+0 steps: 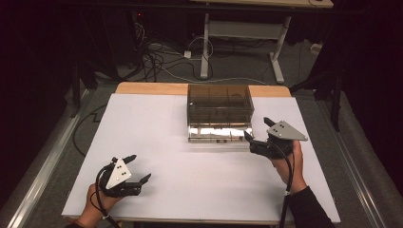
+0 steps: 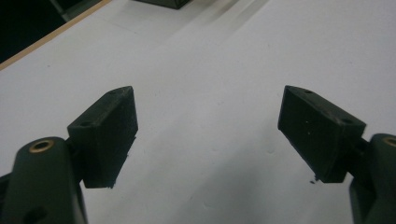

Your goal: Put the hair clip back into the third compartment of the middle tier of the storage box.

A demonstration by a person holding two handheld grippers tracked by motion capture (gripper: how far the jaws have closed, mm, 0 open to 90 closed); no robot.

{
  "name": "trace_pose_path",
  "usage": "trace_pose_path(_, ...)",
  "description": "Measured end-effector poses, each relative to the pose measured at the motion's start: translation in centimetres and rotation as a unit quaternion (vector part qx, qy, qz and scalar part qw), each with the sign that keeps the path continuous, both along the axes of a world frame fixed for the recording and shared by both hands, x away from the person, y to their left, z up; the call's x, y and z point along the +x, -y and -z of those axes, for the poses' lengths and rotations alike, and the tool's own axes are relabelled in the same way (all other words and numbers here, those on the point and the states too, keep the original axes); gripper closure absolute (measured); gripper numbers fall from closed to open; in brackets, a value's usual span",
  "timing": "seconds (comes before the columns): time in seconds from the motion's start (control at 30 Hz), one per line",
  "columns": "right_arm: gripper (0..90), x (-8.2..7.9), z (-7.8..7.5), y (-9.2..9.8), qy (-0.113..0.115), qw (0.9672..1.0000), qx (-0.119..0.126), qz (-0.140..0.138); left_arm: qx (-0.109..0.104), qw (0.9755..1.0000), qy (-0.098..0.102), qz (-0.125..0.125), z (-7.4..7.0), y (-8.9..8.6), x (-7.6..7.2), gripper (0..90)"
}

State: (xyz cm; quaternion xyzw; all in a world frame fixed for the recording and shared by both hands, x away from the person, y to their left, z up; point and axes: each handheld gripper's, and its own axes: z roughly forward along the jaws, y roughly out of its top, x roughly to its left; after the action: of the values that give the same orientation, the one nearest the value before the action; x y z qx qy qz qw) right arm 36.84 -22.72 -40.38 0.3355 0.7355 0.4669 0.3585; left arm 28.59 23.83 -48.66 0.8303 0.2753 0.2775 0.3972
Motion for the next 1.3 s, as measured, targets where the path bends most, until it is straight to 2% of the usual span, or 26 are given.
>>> trace_pose_path(0.17,16.3,-0.5,0.0,-0.2,0.0,0.9999,-0.009,-0.004,-0.003,1.0,0.002,0.001,0.0,0.0,0.0,18.8)
trace_pose_path(0.3,16.1,-1.1,0.1,-0.5,0.008,0.9996,-0.026,-0.006,-0.004,1.0,0.001,0.001,0.0,0.0,0.0,18.8)
trace_pose_path(1.3,16.5,-3.9,1.0,0.4,0.015,0.9987,-0.049,-0.009,-0.002,1.0,0.004,0.009,0.0,0.1,-0.2,18.8)
